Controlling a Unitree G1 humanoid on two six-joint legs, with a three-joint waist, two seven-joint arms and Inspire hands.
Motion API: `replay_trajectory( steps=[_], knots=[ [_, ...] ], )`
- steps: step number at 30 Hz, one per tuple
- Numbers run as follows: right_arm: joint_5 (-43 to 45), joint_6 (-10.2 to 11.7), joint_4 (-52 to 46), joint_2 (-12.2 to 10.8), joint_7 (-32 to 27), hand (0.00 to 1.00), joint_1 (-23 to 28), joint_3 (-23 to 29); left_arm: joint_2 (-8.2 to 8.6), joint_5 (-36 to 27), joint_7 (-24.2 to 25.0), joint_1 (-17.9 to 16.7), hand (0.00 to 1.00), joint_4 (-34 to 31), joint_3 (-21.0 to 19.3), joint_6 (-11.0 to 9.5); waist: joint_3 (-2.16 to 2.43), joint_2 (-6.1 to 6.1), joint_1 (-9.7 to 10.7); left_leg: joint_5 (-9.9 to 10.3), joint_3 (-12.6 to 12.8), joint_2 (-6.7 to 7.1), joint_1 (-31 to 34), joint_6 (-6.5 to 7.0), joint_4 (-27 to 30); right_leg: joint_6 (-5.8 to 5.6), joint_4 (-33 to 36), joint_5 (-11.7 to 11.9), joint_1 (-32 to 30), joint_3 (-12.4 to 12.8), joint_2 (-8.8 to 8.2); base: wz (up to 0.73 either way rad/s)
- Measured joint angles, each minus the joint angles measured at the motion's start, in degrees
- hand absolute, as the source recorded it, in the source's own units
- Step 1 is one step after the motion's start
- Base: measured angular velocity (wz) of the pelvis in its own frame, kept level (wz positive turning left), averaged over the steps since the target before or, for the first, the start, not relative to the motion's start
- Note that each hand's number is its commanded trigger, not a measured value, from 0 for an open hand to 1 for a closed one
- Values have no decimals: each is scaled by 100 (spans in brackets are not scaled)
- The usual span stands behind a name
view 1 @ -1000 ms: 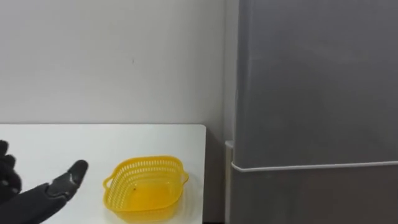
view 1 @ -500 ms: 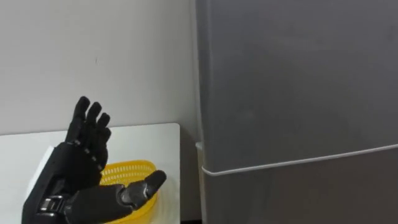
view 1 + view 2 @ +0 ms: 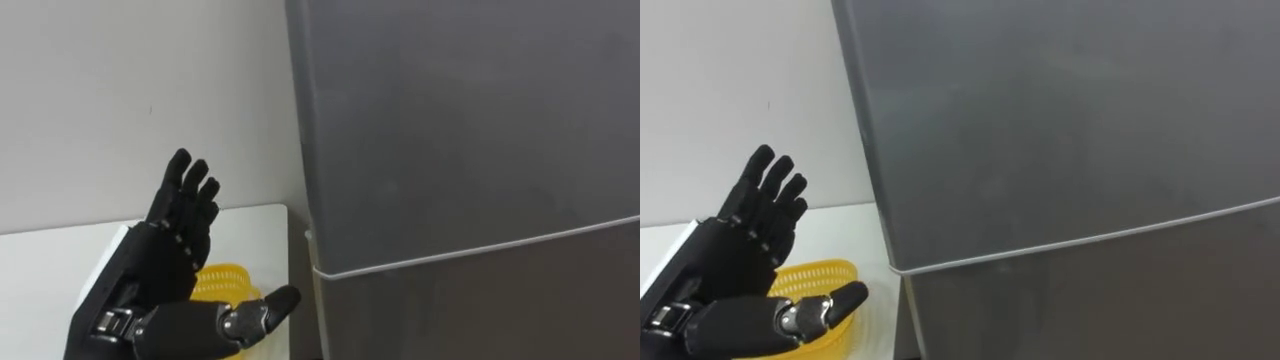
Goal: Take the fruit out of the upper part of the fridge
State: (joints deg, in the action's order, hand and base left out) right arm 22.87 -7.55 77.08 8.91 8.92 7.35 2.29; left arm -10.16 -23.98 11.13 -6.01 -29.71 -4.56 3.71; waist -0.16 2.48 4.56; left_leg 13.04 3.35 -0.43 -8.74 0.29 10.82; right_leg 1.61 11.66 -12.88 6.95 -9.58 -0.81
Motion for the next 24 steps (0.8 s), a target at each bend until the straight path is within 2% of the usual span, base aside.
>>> replay_trajectory(
  steps=[12,17,24],
  knots=[
    [-10,5,71,19,5,0,-122,-101,0,-4,555,3,0,-19,76,3,-21,-32,42,0,151,-14,7,0,-7,2,-6,1,-30,38,-6,0],
    [0,45,51,20,77,0,-180,-107,-3,-9,845,187,0,-19,335,4,-53,-82,51,-1,180,-17,37,-1,-15,2,0,1,-71,56,-2,-1],
    [16,51,43,33,105,0,-291,-114,-2,-9,1090,352,0,-26,492,5,-37,-70,46,0,262,-16,45,-1,-17,2,10,3,-86,142,18,-7]
  ],
)
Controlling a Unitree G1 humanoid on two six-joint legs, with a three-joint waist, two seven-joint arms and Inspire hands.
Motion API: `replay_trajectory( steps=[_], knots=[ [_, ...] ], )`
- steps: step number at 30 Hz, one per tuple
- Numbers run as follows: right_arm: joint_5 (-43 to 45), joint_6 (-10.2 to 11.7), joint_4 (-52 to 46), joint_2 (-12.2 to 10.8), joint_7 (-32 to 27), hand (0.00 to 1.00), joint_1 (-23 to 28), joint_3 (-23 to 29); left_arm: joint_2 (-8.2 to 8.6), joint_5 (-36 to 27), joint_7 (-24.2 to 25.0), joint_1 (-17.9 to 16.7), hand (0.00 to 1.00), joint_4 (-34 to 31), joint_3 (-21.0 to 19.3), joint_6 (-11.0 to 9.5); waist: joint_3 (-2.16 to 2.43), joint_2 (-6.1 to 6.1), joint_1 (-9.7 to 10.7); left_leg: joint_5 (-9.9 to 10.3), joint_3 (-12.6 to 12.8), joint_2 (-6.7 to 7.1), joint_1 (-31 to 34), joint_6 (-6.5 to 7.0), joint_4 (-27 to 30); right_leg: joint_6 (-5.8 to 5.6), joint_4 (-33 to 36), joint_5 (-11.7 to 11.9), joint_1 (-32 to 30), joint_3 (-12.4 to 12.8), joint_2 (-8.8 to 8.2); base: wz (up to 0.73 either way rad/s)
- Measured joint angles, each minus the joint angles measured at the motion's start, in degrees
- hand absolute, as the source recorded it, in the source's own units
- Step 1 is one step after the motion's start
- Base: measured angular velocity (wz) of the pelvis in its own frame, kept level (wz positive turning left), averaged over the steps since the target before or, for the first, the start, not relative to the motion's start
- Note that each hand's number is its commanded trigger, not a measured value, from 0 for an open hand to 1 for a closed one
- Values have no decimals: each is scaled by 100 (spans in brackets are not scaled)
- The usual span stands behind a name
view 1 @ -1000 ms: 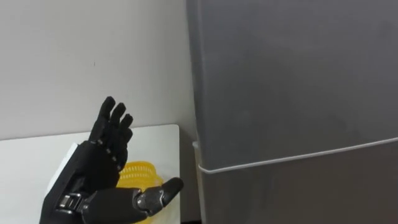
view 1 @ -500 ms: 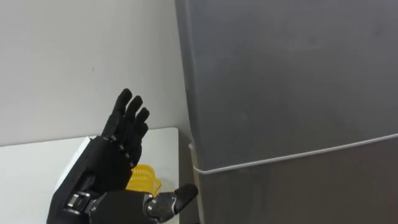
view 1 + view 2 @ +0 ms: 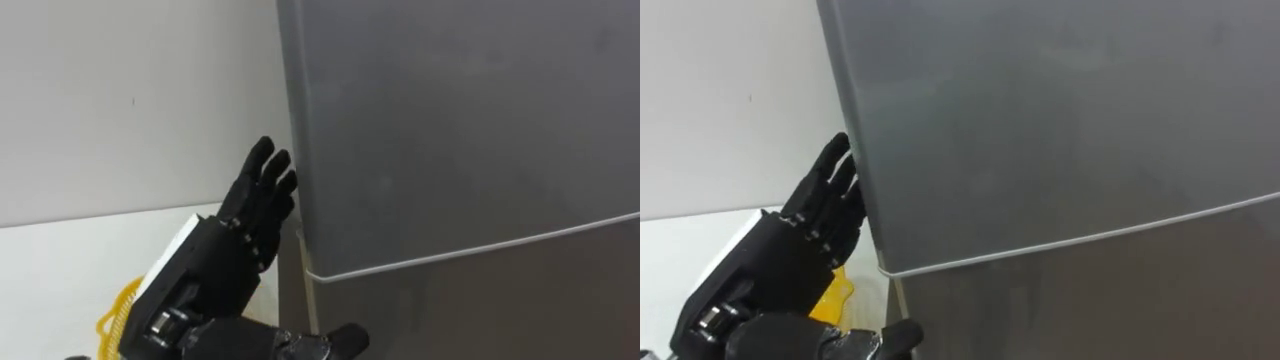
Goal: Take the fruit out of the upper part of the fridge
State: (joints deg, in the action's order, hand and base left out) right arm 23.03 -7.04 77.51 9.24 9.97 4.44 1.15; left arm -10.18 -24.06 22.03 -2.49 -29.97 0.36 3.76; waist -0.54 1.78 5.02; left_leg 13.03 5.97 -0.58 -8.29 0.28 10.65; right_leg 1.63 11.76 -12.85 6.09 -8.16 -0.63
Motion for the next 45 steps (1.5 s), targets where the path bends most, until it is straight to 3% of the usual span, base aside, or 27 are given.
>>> replay_trajectory(
  steps=[10,11,12,13,24,25,27,28,29,30,37,45],
  knots=[
    [-21,4,-1,49,-113,0,-44,-242,-4,-4,120,35,0,-5,182,0,21,29,96,0,17,-13,-48,0,-5,2,-10,4,77,2,-8,-1],
    [-21,4,1,51,-113,0,-38,-259,-5,-4,122,35,5,-4,186,0,22,31,95,0,17,-13,-47,0,-5,3,-9,4,77,0,-8,0],
    [-22,3,3,52,-112,0,-38,-269,-6,-4,123,35,58,-5,187,0,22,31,95,0,17,-13,-47,0,-5,3,-8,4,77,0,-8,0],
    [-22,4,4,54,-112,0,-38,-280,-8,-4,127,35,100,-5,191,0,22,31,95,0,18,-13,-47,0,-5,5,-6,5,78,0,-8,0],
    [-22,0,6,62,-28,0,2,-443,-30,-94,132,32,100,-7,121,-12,16,-15,60,0,24,1,-46,0,-5,-10,-10,16,93,3,-13,2],
    [-21,-2,6,63,3,0,-1,-443,-33,-108,85,33,96,-7,175,-3,15,-24,33,0,25,2,-45,0,-5,-13,-10,18,93,3,-13,0],
    [-20,5,0,64,20,0,-12,-443,-25,-108,-22,35,84,-2,172,0,18,-20,56,0,26,2,-44,0,-4,-15,-10,19,91,8,-12,0],
    [-21,3,-3,64,27,0,-9,-443,-25,-106,-28,35,60,-3,162,-6,18,-19,67,0,27,0,-47,0,-4,-15,-10,19,94,9,-12,0],
    [-21,-2,-1,64,37,0,-3,-442,-25,-105,-50,41,15,-4,162,-20,19,-18,69,0,27,-2,-46,0,-4,-14,-11,19,93,9,-10,0],
    [-21,-5,-2,64,50,0,-1,-442,-25,-111,-51,43,0,-4,156,-20,19,-18,72,0,28,-4,-46,0,-4,-14,-12,19,92,10,-8,0],
    [-23,0,-3,64,50,0,-32,-441,-21,-326,60,43,0,-7,182,-5,24,-9,70,0,36,1,-47,0,-4,-12,-18,21,84,17,-2,0],
    [-35,9,4,65,-79,0,-3,-441,-172,-322,368,43,0,-9,337,0,30,11,97,0,33,-8,-91,0,-4,-10,-11,22,136,14,-11,0]
  ],
)
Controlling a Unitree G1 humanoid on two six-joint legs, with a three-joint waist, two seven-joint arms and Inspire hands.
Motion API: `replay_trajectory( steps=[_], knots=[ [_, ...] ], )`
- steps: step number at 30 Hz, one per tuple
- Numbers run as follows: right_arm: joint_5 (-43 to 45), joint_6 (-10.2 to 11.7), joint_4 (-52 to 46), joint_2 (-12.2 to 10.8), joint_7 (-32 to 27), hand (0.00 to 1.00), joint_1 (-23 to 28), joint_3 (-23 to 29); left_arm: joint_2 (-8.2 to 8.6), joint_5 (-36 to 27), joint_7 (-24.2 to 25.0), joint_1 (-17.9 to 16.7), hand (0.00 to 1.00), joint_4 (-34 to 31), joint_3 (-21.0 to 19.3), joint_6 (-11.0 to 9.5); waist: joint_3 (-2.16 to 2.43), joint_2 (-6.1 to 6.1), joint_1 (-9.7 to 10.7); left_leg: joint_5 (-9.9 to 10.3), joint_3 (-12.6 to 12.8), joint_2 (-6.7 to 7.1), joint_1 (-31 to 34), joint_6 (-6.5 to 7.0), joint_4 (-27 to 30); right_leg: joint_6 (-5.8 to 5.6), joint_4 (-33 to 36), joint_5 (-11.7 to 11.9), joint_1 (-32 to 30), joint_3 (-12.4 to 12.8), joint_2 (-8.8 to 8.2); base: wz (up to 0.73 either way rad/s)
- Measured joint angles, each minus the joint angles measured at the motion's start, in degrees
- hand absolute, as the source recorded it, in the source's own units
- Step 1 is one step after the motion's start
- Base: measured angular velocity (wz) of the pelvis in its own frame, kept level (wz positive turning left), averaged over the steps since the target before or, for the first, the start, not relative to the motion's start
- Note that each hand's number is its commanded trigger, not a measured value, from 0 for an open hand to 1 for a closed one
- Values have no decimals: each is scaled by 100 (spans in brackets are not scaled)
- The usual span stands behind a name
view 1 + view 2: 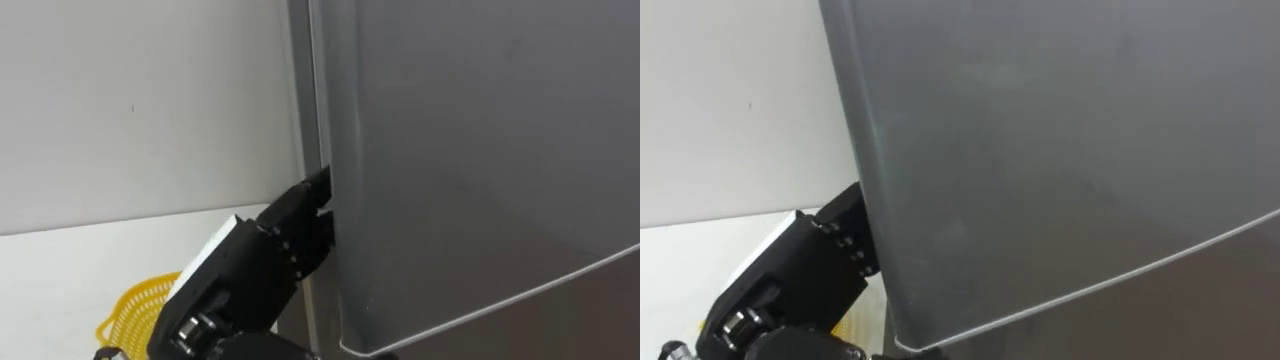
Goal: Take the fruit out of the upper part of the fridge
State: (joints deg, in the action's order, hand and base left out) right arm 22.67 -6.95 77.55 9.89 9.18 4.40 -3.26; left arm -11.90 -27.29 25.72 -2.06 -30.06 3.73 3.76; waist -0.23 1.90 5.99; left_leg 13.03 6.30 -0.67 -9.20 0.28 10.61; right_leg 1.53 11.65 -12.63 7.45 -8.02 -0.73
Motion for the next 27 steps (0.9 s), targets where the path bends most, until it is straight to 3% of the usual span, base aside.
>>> replay_trajectory(
  steps=[16,27],
  knots=[
    [-16,10,41,4,-23,0,4,9,-27,-233,224,2,0,-272,133,-2,2,-1,40,0,-2,2,-50,0,11,-2,4,-1,-9,4,-3,0],
    [-42,4,58,3,5,0,7,-3,-40,-255,231,48,0,-268,267,-4,2,-76,47,1,97,-41,-64,0,13,-2,5,5,-19,95,5,-4]
  ],
)
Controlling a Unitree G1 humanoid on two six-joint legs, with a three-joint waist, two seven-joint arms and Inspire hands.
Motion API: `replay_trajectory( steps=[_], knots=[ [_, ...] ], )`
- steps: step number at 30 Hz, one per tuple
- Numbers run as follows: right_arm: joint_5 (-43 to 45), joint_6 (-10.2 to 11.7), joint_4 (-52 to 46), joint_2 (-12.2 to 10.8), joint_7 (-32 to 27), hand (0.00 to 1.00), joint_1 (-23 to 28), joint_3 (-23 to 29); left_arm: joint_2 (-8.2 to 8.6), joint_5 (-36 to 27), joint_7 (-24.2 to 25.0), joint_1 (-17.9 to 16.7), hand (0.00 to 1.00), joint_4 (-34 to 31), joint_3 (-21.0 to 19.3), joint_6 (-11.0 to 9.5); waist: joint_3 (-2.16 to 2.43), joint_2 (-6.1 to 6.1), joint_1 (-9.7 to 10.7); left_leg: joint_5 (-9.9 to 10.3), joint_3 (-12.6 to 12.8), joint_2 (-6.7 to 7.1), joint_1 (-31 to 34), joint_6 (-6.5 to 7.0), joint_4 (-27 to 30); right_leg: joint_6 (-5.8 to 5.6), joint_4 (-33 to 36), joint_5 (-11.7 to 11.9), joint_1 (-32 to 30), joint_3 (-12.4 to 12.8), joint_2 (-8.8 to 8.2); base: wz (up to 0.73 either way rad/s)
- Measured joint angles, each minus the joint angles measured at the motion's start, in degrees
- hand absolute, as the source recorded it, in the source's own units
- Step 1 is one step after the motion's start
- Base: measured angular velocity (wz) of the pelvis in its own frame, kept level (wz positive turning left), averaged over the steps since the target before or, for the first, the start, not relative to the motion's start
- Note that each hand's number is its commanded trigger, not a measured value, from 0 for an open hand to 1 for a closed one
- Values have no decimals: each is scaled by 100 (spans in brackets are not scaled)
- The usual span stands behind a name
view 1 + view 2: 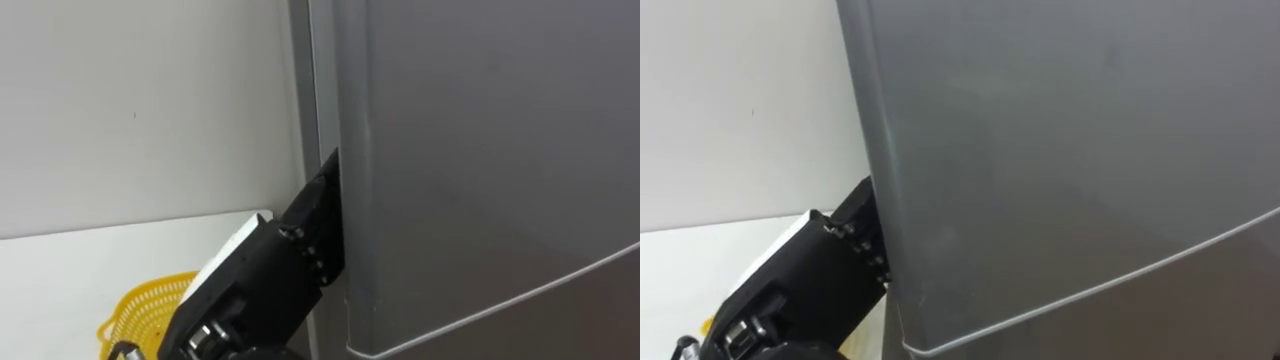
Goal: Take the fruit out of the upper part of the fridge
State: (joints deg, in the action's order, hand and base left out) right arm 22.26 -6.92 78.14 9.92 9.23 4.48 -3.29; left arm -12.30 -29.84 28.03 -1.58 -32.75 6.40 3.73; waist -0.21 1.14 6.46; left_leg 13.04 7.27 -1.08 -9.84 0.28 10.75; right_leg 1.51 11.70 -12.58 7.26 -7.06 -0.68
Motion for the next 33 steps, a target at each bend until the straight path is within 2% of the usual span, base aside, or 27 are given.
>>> replay_trajectory(
  steps=[4,10,13,17,19,22,28,33],
  knots=[
    [-83,7,-2,-1,-77,0,-7,2,1,0,0,71,0,6,16,0,-5,-8,12,0,59,-1,5,0,0,-4,3,3,-24,43,0,-5],
    [-156,23,-2,-2,-138,0,-43,2,7,0,-1,237,0,6,87,-3,-19,-26,142,0,95,2,25,0,-1,-12,-3,8,-56,95,7,-4],
    [-174,63,-2,1,-191,0,-45,2,10,1,-1,360,0,6,218,-3,-20,-10,146,0,197,-5,32,0,-1,-10,0,11,-91,150,26,-11],
    [-206,132,-10,38,-219,0,-37,5,9,-12,10,458,0,4,327,-3,1,39,190,0,363,-27,26,0,-5,11,-4,45,-134,242,75,-19],
    [-280,157,-13,53,-227,0,-14,5,6,-229,14,458,0,4,378,-3,1,42,262,0,381,-30,24,0,-8,13,-5,46,-137,250,76,0],
    [-411,192,-12,99,-239,0,4,4,4,-410,27,460,0,5,459,-3,3,47,267,0,444,-35,13,0,-10,16,-1,50,-148,298,80,-6],
    [-544,214,-4,122,-290,0,44,21,11,-425,20,460,0,7,499,-3,-7,81,290,0,524,-38,-25,0,-21,3,1,100,-165,416,80,-10],
    [-653,216,-11,122,-276,0,131,76,2,-443,20,461,0,6,520,-3,-8,112,408,0,541,-27,-66,0,-53,-13,-9,110,-175,517,87,-8]
  ],
)
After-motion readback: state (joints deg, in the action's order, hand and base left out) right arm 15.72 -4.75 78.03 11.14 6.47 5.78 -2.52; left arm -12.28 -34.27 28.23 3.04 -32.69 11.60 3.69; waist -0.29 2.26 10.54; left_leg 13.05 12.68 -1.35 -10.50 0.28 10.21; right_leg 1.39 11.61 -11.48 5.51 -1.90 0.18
